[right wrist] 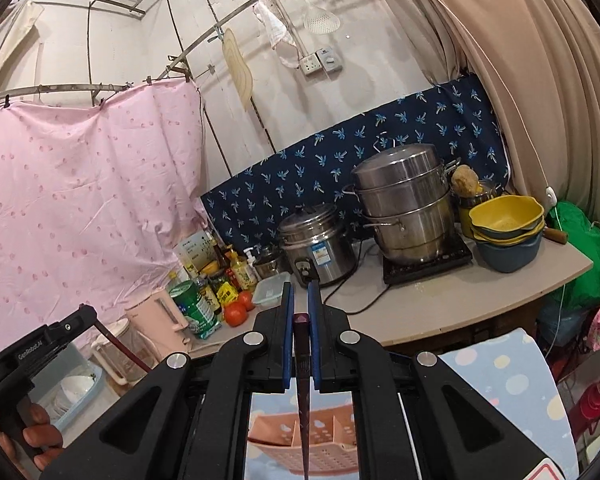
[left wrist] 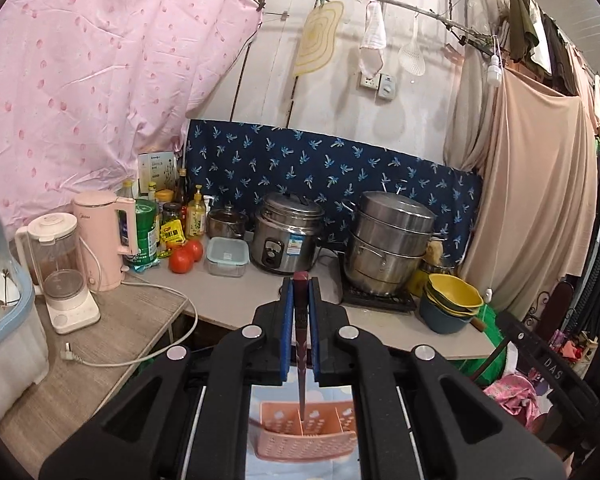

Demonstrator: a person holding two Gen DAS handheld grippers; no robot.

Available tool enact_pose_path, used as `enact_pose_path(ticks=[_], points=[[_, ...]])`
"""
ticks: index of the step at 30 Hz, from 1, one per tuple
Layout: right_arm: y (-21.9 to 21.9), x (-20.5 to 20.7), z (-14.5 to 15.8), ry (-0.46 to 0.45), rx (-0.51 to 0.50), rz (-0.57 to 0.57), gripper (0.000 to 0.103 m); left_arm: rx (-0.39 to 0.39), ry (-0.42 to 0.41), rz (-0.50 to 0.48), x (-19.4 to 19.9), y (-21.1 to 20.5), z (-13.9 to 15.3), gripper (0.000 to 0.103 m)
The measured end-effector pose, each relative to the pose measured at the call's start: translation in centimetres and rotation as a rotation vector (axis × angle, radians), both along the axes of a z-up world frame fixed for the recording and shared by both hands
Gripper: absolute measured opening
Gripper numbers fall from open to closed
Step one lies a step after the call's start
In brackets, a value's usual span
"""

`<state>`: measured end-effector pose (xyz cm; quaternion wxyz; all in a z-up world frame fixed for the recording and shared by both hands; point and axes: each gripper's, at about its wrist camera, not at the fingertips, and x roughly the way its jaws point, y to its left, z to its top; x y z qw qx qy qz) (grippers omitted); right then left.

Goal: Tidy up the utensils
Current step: 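Lift both chopsticks and lower them into the pink holder, then open both grippers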

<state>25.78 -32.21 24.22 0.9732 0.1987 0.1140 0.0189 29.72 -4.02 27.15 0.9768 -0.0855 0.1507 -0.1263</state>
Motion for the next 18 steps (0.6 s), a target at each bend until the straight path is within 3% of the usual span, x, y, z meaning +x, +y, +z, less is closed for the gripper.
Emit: enact_pose_path(ticks=[6,18], points=[[0.2,3.9,-1.0,0.018,-0.003,-0.002,0.007,0.020,0.042,0.014,3.1,-0.5,-2.4,0.007],[1.7,7.7,-10.2,0.217,-0.027,0.057,0.007,0.049,0.167,0.003,7.0,-1.2,-9.1,0.007]])
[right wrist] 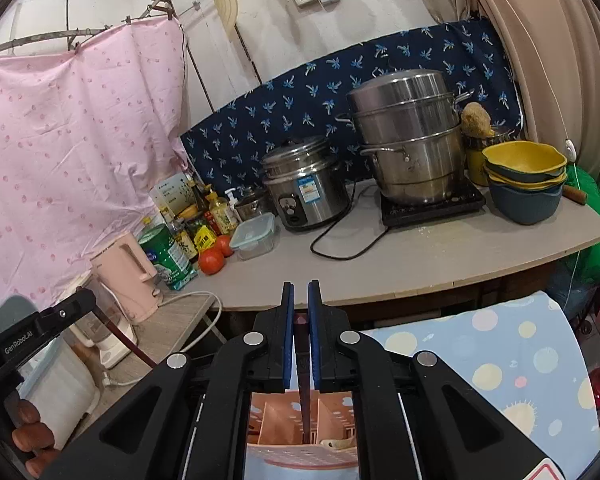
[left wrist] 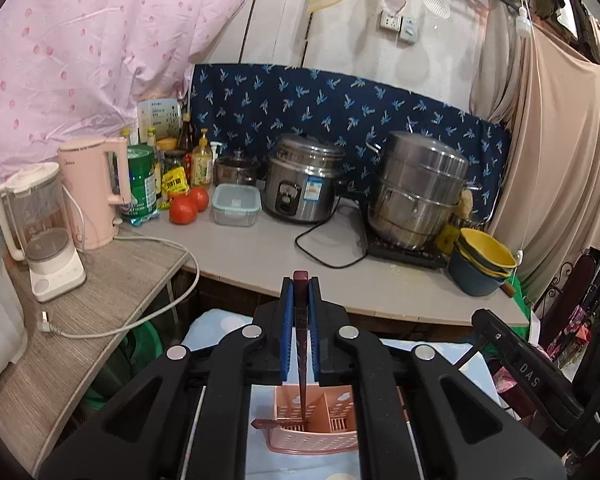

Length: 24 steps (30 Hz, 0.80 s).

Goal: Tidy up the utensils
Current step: 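Lift both chopsticks and lower them into the pink holder, then open both grippers, then move both open grippers back down to the remaining chopsticks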

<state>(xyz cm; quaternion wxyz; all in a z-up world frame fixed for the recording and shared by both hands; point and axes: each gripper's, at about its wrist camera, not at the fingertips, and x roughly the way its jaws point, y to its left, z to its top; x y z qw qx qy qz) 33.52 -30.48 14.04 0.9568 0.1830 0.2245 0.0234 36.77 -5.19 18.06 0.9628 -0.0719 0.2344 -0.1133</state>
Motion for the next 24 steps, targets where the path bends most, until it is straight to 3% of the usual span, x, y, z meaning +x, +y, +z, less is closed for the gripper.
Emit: enact_pose_path(ticks=[4,6,8,9,13,21,24], points=[[0.2,0.3,-1.4,0.034,-0.005,0.009,0.008,-0.004,0.034,-0.001,0.8,-0.1,-1.4,0.007],[0.2,0.1,-1.6,0.031,-0.014,-0.004,0.014,-0.001,0.038,0.006,0.8,-0.1,-1.8,0.007],[0.1,-0.3,-1.6,0.027,-0.011,-0.010,0.030,0.004,0.040,0.011,0.8,-0.1,-1.9,0.007],[0.0,-0.5,-1.6,0.025,-0.008,-0.013,0.033,0.006,0.044,0.010,0.7,0.0,-1.9,0.008],[-0.1,-1.6,-1.1,0.016,-0.015,-0.020,0.038,0.018,0.046,0.031,0.0,0.3,-2.0,0.028],[0.7,-6.5,-0.5,0.031,-0.041,0.008,0.045,0.041,0.033,0.032,-4.0,1.1,-1.4,0.038],[1.3,-8.9,-1.4,0.072,-0.043,0.030,0.045,0.062,0.029,0.034,-6.3,1.6,-1.7,0.046]])
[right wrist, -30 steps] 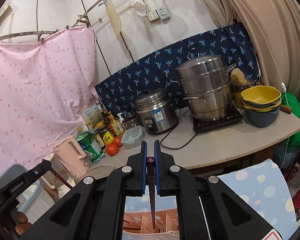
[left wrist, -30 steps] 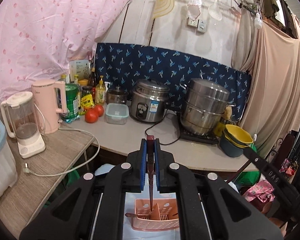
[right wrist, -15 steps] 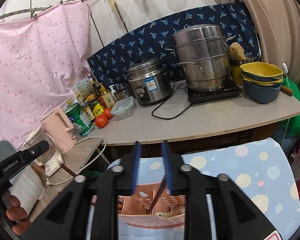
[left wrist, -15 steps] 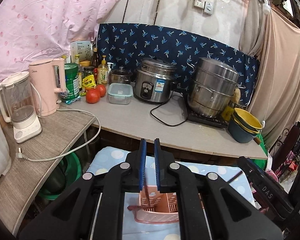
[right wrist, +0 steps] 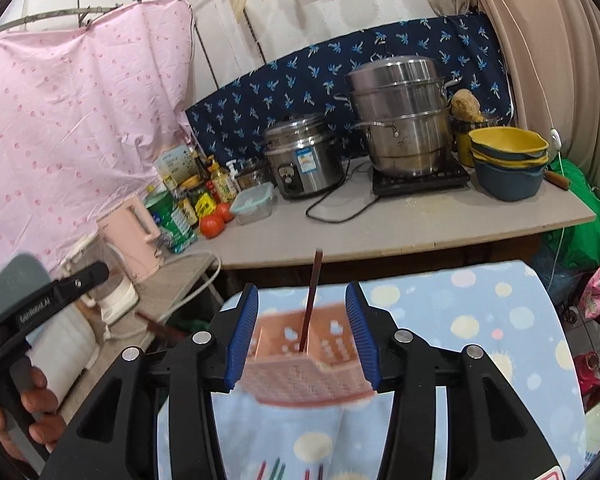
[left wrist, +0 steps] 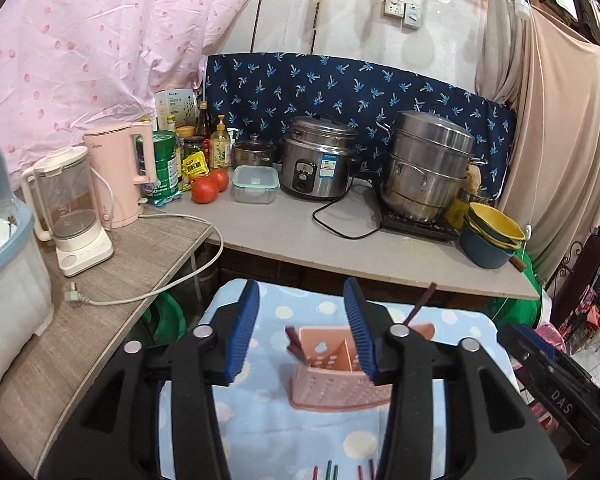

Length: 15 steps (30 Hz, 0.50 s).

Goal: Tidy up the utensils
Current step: 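Move both open grippers back down to the remaining chopsticks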

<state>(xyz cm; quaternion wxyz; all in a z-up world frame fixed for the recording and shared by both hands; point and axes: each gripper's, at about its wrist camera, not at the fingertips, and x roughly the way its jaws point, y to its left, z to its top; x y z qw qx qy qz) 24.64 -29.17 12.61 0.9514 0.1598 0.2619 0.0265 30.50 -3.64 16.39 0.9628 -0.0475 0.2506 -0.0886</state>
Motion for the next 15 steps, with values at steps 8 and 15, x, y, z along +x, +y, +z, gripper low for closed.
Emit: enact_pose_path(ticks=[8,15], points=[[1.6,-7.7,-4.8,0.128,-0.017,0.023,0.045,0.033,0.071,-0.006,-5.9,1.4,-3.6,0.052],[3.3,-13.2,-9.6,0.239,-0.032,0.052,0.045,0.056,0.183,-0.013,-10.4,2.4,-9.2,0.052]])
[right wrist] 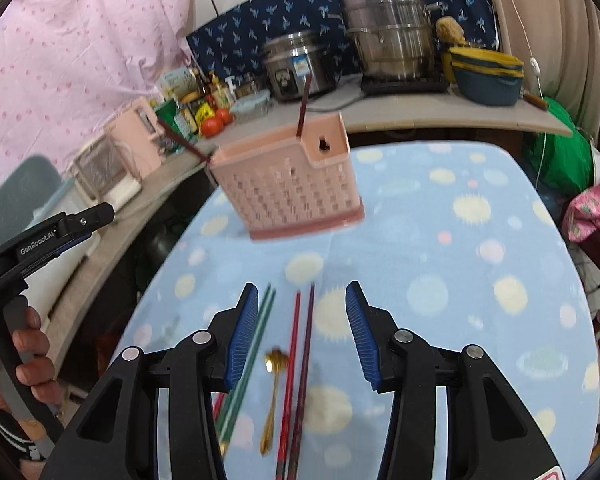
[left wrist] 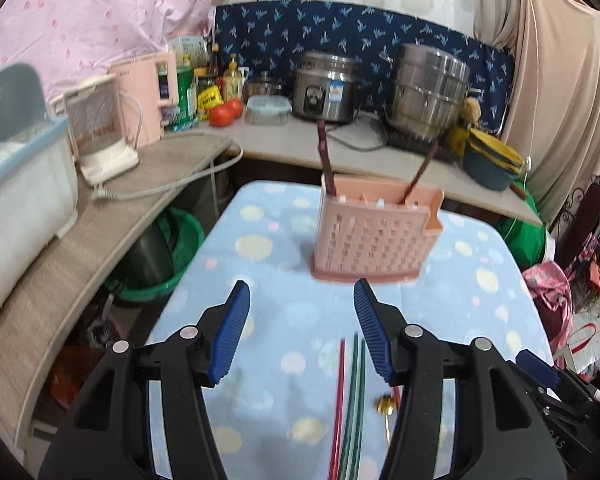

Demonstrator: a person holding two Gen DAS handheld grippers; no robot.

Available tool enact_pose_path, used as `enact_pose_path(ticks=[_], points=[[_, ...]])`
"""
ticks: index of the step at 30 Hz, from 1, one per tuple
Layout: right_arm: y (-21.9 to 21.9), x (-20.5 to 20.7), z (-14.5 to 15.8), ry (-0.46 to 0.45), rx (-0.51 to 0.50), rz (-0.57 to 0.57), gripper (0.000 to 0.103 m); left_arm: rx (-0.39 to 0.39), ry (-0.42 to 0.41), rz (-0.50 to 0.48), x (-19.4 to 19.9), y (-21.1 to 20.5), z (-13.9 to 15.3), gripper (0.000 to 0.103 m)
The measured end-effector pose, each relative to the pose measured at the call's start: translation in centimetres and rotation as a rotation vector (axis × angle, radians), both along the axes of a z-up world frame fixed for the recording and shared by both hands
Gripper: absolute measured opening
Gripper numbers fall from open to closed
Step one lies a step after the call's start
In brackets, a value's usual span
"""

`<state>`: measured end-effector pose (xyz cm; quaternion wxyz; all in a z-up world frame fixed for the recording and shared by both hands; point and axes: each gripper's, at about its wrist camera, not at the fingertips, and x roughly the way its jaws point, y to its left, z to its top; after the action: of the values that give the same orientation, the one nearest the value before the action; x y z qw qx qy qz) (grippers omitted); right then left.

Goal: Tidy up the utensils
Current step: 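Move both open grippers back down to the remaining chopsticks, then close the left gripper on a red chopstick while the right gripper grasps a dark red one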

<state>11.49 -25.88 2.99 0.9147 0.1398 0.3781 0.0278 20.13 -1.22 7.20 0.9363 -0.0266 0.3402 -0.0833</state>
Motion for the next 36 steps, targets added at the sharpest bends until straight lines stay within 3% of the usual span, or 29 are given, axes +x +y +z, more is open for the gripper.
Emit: enact_pose_path(ticks=[12,16,26,36], points=[[2.9,-5.7,-7.1,0.137,-0.046,0.045,0.045,0.059,0.112,-0.005,-6.1,0.5,-7.2,0.052],[3.7,-6.7,-8.8,0.167,-0.071,0.061,0.038,0.045,0.148,-0.003,-7.3,0.9,-8.8,0.051],[5.0,-7.2,-10.5,0.196,-0.093,0.081,0.024,0.043,0.225,0.008,-9.3,1.7,-12.1,0.051],[5.0,-7.4,-10.7,0.190,-0.100,0.077,0.020,0.045,0.254,0.003,-9.7,1.7,-13.1,0.051]])
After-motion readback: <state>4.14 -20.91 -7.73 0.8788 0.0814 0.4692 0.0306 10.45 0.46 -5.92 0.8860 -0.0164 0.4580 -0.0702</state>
